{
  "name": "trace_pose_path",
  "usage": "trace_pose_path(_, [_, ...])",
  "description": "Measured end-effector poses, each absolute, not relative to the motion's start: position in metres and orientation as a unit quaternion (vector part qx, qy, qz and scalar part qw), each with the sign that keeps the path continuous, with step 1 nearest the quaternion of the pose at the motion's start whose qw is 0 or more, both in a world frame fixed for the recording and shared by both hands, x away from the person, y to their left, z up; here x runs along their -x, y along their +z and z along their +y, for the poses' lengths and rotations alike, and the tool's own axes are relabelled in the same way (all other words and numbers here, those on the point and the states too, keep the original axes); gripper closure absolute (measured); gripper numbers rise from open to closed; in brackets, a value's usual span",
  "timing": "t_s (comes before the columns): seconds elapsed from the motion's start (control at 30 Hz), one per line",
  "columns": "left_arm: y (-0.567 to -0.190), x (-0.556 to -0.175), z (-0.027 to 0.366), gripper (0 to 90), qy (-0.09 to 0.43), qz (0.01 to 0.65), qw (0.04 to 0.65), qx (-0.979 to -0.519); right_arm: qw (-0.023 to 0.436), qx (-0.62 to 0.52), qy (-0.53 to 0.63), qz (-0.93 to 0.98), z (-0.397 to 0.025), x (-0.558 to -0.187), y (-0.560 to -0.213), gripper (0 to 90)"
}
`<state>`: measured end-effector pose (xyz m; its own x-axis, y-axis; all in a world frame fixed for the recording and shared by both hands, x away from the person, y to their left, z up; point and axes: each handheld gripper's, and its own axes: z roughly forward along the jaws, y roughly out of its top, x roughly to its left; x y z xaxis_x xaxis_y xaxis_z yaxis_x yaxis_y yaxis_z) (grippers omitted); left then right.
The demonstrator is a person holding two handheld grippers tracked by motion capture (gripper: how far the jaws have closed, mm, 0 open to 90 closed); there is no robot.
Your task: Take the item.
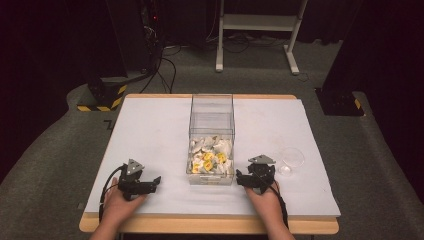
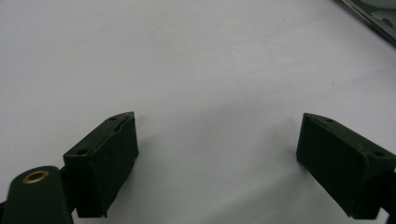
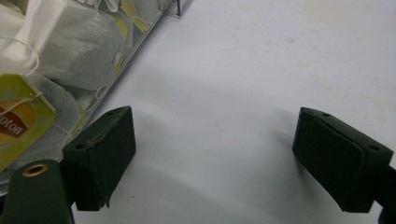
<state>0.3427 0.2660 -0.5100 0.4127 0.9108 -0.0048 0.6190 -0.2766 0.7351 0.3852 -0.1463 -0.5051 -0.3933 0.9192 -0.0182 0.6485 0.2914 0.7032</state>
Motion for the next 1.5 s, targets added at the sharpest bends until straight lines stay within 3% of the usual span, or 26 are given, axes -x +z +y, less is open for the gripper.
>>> trace_pose_path(1.5, [-0.5099, -0.3427, 0.2659, 12.9, 0.215, 0.498, 0.339, -0.769, 0.214, -0.501, 0.311, 0.779, -0.1485, -0.3861, -0.5022, 13.1])
